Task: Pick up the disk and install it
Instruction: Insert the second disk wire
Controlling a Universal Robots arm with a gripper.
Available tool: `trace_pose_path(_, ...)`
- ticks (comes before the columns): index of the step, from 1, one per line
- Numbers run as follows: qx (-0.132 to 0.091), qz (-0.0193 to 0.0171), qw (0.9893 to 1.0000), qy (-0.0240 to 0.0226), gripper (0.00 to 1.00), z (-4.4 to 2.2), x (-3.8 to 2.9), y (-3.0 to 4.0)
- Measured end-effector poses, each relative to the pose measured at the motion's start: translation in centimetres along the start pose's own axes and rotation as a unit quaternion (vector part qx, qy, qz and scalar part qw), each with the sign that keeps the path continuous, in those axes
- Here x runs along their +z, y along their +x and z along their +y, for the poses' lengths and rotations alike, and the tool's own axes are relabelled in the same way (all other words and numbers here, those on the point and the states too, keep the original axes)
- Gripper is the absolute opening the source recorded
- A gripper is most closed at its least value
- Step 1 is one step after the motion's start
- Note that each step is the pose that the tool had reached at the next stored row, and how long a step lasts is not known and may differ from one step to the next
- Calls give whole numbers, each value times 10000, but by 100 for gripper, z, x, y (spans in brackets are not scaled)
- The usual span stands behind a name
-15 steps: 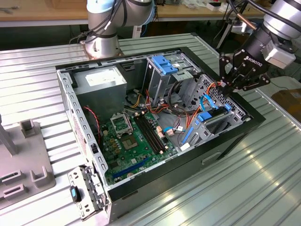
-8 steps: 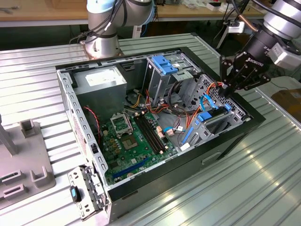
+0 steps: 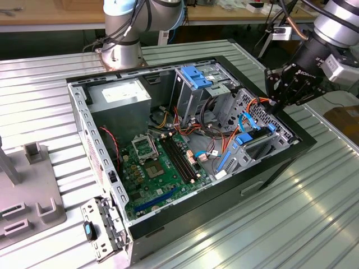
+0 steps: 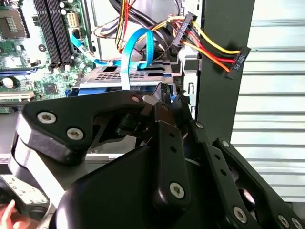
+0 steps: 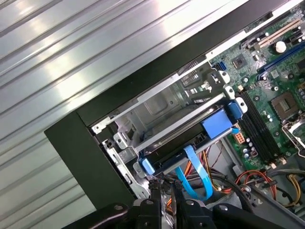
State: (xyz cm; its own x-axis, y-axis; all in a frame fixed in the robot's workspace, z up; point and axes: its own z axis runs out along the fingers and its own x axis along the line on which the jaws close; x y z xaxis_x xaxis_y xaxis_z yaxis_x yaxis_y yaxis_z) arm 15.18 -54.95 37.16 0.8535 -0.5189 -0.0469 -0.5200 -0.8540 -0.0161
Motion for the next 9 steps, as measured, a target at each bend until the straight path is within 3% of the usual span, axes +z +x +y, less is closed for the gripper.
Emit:
trace_pose_path(6, -188, -14, 9998, 8, 24, -147, -9, 242)
trace_pose_path(8, -224, -14, 9997, 7, 24, -151, -29, 246)
trace_pose_path(9, -262, -24, 9997, 19, 24, -158, -71, 255)
